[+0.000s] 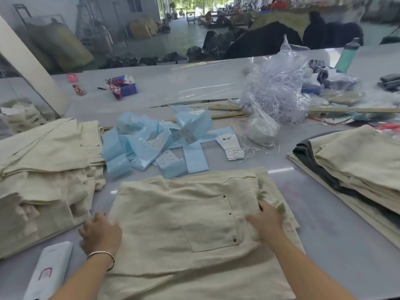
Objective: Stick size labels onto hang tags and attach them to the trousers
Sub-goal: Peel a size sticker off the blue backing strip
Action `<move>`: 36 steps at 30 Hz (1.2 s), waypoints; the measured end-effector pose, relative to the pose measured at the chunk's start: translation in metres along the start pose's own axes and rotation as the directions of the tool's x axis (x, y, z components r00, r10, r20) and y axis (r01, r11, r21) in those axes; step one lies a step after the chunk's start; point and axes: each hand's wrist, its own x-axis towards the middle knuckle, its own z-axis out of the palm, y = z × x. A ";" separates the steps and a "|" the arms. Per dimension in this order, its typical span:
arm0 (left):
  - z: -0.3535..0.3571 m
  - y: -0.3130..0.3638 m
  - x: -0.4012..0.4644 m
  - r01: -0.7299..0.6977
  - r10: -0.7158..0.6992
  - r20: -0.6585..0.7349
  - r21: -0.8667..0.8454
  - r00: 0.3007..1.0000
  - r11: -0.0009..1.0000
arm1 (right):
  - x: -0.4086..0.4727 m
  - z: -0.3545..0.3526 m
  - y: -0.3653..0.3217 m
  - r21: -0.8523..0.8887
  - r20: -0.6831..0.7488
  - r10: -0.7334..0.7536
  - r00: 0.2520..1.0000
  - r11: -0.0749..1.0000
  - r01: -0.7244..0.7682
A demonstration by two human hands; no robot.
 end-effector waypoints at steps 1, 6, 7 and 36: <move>0.001 0.006 -0.004 -0.085 0.086 -0.054 0.027 0.995 0.996 | 0.002 0.005 -0.004 0.030 0.008 -0.001 1.000 1.000 0.000; 0.027 0.067 -0.048 -0.634 0.631 -0.078 -0.012 0.772 0.774 | 0.018 0.015 -0.002 -0.004 -0.002 -0.060 0.998 0.998 0.060; 0.033 0.081 -0.055 -0.707 0.705 -0.040 -0.035 0.708 0.707 | 0.022 0.013 0.002 -0.019 -0.020 -0.041 0.999 0.999 0.041; 0.094 0.225 -0.072 -0.103 0.500 0.382 -0.706 0.778 0.700 | 0.037 0.007 -0.021 -0.185 0.309 -0.515 0.800 0.792 0.582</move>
